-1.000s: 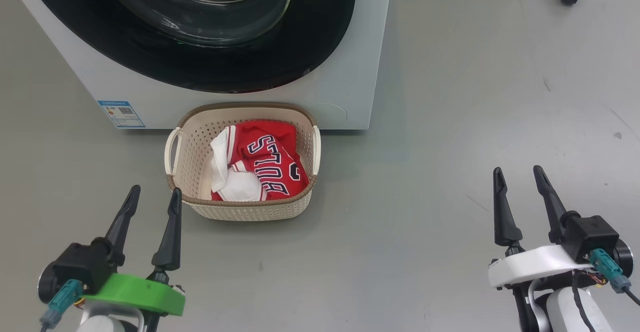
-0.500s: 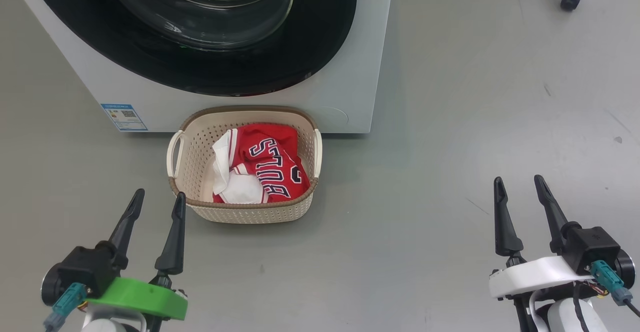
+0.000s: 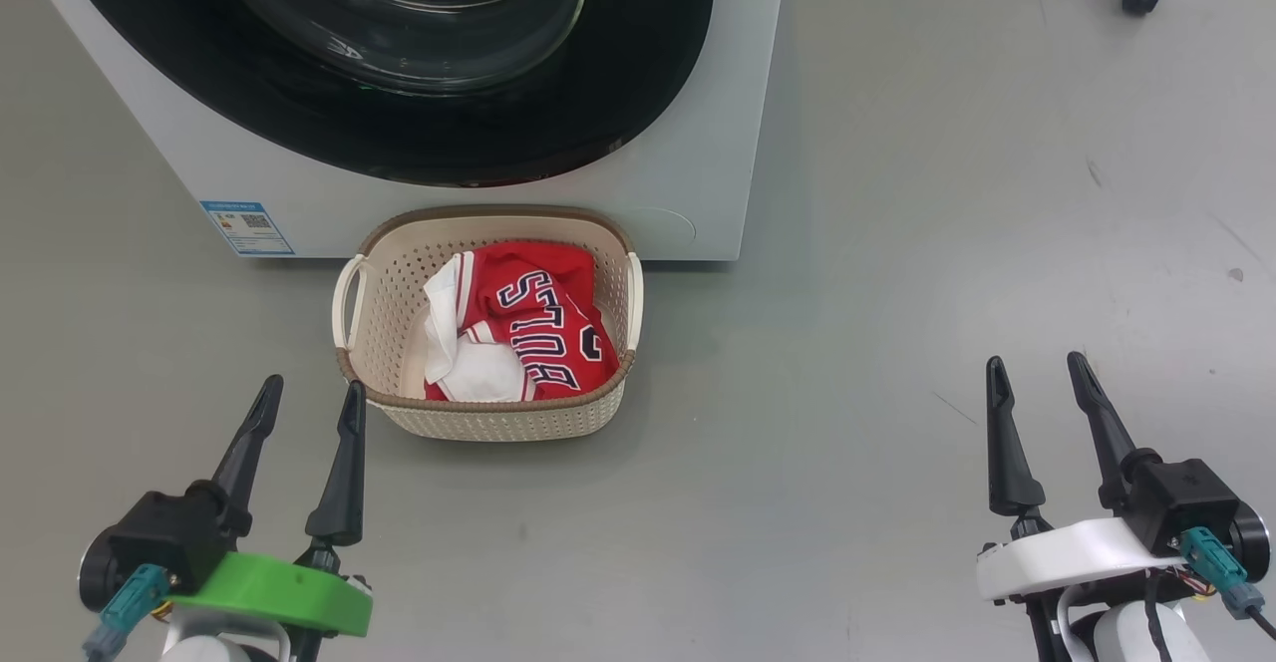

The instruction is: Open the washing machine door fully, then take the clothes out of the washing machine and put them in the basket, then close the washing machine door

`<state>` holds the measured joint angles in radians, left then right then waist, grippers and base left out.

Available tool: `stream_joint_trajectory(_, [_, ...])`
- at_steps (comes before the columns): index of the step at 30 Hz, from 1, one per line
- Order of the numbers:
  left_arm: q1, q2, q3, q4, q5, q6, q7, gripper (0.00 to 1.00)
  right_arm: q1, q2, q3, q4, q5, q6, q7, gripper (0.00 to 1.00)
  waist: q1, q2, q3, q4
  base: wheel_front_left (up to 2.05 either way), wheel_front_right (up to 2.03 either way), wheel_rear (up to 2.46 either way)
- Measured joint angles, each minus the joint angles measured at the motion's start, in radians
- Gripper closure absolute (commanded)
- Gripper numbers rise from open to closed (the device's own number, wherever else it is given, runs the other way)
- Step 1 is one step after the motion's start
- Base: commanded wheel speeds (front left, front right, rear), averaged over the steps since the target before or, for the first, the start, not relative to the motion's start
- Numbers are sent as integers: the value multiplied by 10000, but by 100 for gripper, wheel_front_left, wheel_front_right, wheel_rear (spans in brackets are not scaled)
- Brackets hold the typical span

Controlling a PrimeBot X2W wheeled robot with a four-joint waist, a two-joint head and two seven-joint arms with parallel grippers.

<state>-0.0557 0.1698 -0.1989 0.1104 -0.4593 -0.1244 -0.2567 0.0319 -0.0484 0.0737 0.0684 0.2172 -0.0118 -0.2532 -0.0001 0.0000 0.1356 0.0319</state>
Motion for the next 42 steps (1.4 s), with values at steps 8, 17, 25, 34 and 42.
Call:
stream_joint_trajectory(8, [4,-6,2,-12,-75,0,0,0,16,19,-2,-88,-15,0,0,0,0,0,40,-12,0,0,0])
stream_joint_trajectory(17, [5,-8,10,-10,-130,0,0,0,97,29,-33,-96,-86,0,0,0,0,0,64,-1,0,0,0])
stream_joint_trajectory(25, [5,-8,8,-10,-130,0,0,0,102,33,-52,-127,-86,0,0,0,0,0,65,7,0,0,0])
stream_joint_trajectory(34, [6,-6,12,-4,-130,0,0,0,132,40,-84,-140,-86,0,0,0,0,0,74,18,0,0,0])
stream_joint_trajectory(42, [6,-6,50,35,-130,0,0,0,188,44,-123,-140,-86,0,0,0,1,0,54,49,0,0,0])
